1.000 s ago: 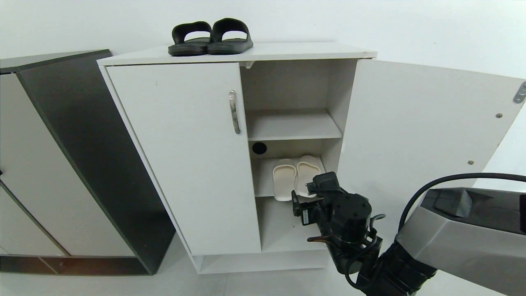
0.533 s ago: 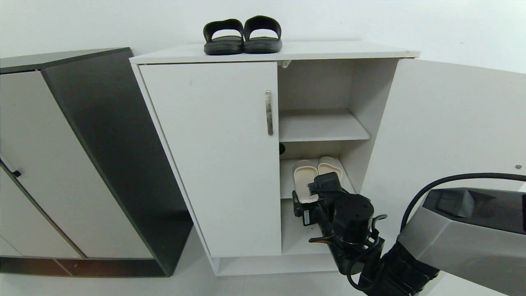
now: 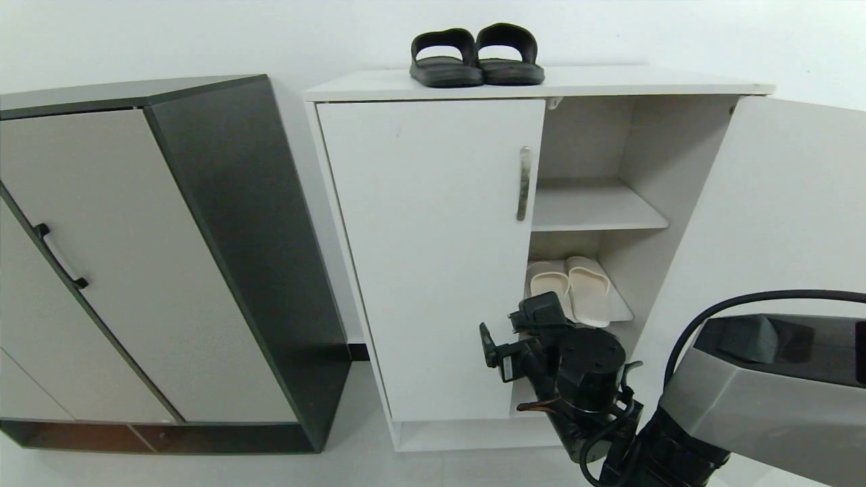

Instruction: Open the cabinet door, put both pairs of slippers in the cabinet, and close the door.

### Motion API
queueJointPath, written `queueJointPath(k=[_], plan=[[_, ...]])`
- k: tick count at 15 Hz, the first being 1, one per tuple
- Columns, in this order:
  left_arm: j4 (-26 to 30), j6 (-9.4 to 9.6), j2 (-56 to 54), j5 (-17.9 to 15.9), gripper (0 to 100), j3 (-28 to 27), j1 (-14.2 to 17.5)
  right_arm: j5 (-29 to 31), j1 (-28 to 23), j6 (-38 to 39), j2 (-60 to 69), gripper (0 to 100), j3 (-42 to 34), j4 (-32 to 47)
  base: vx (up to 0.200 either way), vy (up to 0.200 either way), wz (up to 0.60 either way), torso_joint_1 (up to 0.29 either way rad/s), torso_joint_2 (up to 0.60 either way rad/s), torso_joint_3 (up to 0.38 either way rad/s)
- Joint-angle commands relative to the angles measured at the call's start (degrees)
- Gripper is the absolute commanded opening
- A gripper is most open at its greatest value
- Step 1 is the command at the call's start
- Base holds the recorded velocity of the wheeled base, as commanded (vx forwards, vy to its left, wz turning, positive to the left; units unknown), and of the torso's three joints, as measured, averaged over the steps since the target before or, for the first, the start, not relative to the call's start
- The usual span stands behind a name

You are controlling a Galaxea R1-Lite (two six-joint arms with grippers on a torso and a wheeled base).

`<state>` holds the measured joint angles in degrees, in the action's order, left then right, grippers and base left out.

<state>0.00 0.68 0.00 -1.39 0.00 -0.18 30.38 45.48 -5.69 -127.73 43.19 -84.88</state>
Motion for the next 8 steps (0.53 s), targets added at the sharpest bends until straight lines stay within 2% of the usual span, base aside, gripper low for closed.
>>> queueJointPath(k=[1, 8], plan=[[0.00, 0.02, 0.09, -0.02, 0, 0.00, 0.01, -0.06, -0.22, -0.28, -0.15, 100, -0.56, 0.07, 0.000, 0.000, 0.00, 0.000, 0.00, 0.000], [0.00, -0.07, 0.09, 0.07, 0, 0.00, 0.01, -0.14, -0.31, -0.90, -0.24, 100, -0.92, -0.11, 0.000, 0.000, 0.00, 0.000, 0.00, 0.000]])
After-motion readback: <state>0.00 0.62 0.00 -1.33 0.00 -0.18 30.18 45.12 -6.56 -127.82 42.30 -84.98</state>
